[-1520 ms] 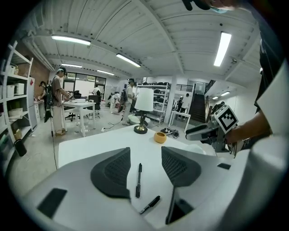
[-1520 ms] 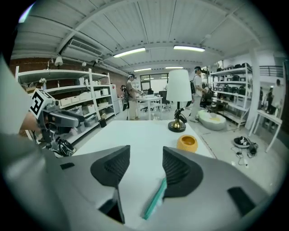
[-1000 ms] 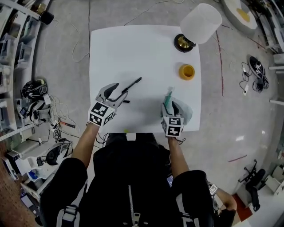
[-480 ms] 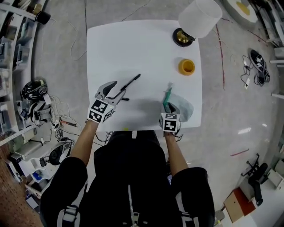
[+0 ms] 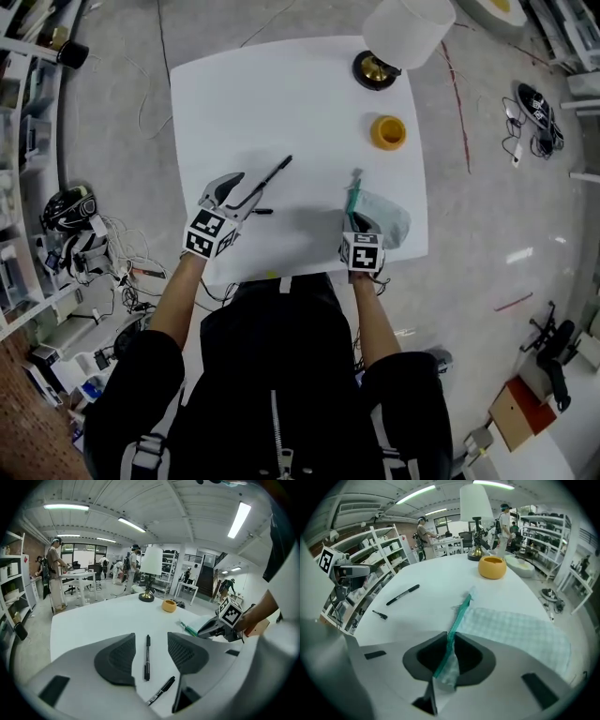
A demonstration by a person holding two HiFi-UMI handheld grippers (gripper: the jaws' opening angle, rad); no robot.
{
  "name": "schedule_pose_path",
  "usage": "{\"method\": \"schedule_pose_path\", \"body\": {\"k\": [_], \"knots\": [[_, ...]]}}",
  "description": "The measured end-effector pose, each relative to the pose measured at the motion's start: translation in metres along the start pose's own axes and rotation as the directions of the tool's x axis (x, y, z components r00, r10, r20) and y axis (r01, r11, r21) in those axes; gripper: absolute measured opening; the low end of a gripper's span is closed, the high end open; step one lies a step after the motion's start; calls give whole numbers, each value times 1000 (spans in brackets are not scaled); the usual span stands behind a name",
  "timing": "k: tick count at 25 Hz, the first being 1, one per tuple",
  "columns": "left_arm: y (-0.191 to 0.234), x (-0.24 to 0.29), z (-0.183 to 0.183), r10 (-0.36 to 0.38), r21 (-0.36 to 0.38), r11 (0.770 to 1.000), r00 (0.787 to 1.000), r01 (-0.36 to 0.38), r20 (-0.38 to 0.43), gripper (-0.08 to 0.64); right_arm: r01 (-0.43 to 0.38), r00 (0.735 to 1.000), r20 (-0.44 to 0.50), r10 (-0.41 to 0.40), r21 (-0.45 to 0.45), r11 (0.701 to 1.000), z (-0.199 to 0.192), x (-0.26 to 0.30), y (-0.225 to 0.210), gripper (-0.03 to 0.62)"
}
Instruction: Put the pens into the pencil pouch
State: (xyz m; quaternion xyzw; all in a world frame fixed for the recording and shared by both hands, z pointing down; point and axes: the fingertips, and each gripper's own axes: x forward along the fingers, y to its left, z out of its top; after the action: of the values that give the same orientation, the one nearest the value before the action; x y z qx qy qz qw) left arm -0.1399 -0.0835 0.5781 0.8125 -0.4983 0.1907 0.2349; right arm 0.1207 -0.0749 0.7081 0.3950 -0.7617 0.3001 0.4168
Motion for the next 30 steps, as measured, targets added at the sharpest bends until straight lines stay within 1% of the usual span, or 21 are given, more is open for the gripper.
{"method": "schedule_pose_path", "body": {"k": [4, 10, 14, 16, 18, 21, 25, 30], "knots": [[4, -2, -5, -18, 16, 1000, 1000, 19, -13, 235, -8, 1000, 26, 8, 26, 1000, 3, -4, -1, 48], [6, -6, -21, -58, 57, 996, 996, 62, -65, 235, -13, 997, 77, 10, 34, 999, 8, -15, -2, 38], [2, -8, -38, -92, 124, 986, 987, 108, -130, 235, -11, 995, 100, 8, 30, 999, 14, -23, -5, 35], [0, -10, -50, -111, 178, 974, 979, 142, -173, 235, -7, 994, 110, 3, 35, 999, 14, -25, -8, 35], [0, -14, -64, -124, 236, 955, 966, 178, -226, 235, -2, 993, 117, -3, 41, 999, 15, -27, -9, 35], [2, -24, -91, -134, 286, 932, 945, 223, -299, 233, 0, 992, 124, -6, 47, 999, 17, -30, -8, 35], [10, -34, -118, -140, 291, 921, 919, 257, -368, 233, 5, 992, 128, -10, 45, 999, 20, -33, -9, 34], [19, -36, -140, -156, 300, 904, 888, 304, -432, 219, 11, 992, 129, -17, 48, 999, 22, -35, -10, 35]]}}
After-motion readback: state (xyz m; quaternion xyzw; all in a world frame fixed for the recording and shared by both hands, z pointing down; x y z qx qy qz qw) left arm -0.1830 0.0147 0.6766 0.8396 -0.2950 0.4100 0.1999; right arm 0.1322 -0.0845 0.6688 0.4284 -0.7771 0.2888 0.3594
